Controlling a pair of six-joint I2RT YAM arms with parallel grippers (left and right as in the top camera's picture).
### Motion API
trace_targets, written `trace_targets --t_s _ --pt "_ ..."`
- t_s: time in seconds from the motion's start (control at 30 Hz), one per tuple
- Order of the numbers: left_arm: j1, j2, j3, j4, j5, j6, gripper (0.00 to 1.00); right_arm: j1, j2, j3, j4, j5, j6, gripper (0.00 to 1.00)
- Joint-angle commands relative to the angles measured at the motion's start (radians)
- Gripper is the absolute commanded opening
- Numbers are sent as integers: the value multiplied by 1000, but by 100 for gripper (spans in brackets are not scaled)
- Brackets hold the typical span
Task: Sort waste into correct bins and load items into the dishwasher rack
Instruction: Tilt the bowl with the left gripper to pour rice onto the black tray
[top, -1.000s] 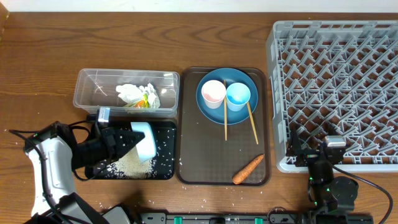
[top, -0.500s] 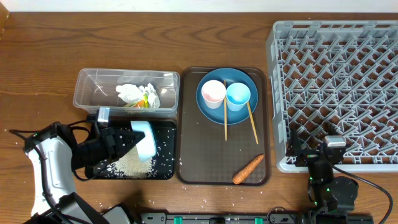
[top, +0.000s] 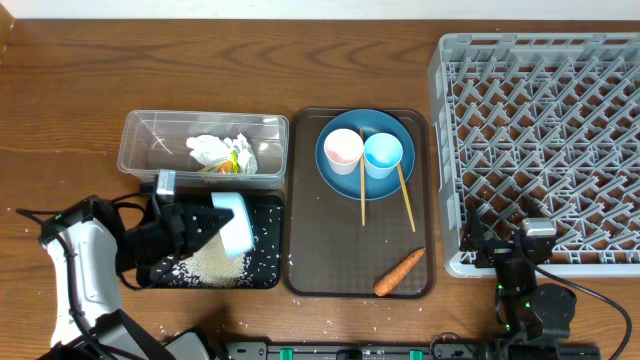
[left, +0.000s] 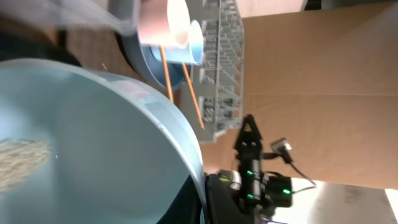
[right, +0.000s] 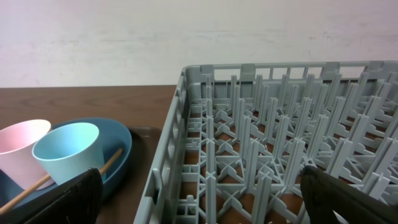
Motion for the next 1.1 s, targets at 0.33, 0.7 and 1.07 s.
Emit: trace_targets --t_s 0.33,0.7,1.07 --pt "-1 11 -3 38 56 -89 6 -4 -5 -2 -2 -1 2 99" --pt "48 28 -4 216 119 -168 6 -4 -5 -2 -2 -1 2 99" --pt "51 23 -4 75 151 -65 6 -4 -5 -2 -2 -1 2 99"
